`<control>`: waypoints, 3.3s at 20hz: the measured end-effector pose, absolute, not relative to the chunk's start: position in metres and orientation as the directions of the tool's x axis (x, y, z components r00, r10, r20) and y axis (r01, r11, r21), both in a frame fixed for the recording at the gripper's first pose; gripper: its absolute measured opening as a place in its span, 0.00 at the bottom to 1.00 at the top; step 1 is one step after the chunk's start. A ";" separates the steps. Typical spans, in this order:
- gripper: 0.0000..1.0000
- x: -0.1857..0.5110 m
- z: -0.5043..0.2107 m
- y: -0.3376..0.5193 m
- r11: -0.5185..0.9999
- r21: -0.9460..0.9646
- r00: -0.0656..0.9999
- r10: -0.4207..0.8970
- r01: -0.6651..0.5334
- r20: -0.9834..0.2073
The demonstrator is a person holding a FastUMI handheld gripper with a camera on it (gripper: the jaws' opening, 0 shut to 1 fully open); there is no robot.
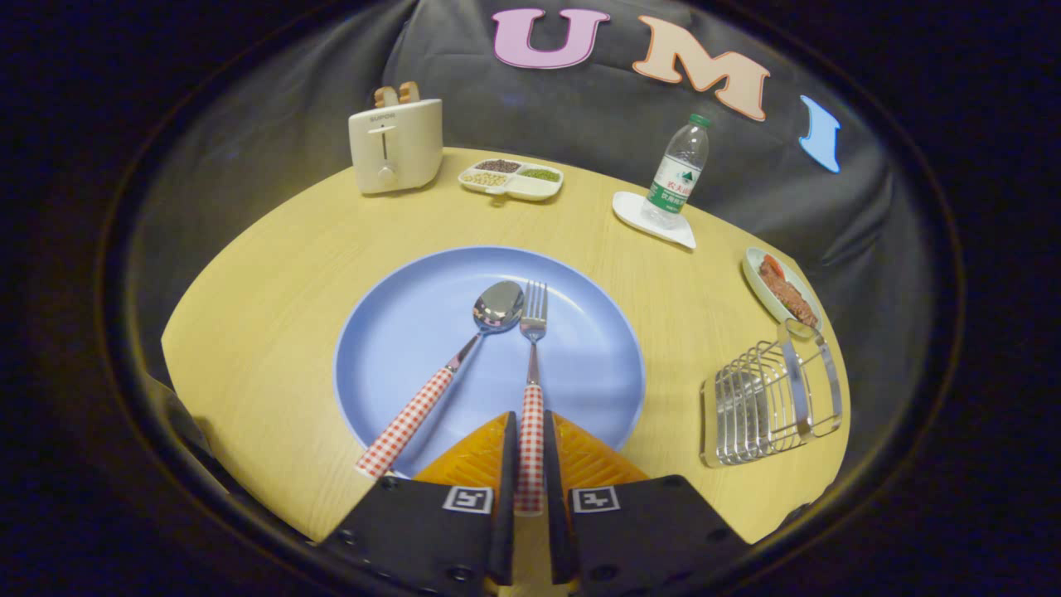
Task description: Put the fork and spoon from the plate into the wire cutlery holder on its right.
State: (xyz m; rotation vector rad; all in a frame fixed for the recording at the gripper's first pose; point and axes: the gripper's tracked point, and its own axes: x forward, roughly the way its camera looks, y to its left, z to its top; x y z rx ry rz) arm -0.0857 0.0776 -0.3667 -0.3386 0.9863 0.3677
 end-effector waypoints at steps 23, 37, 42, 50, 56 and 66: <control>0.12 -0.056 -0.265 -0.014 0.820 -0.031 0.376 0.228 -0.572 -0.898; 0.12 -0.037 -0.234 -0.122 0.715 -0.056 0.249 0.168 -0.697 -0.954; 0.12 -0.037 -0.239 -0.143 0.632 -0.049 0.146 0.103 -0.774 -0.984; 0.12 -0.030 -0.261 -0.133 0.583 0.010 0.000 0.017 -0.812 -1.000; 0.12 -0.022 -0.278 -0.126 0.575 0.022 -0.066 -0.056 -0.818 -0.996; 0.16 -0.014 -0.296 -0.116 0.600 0.025 -0.110 -0.105 -0.800 -0.988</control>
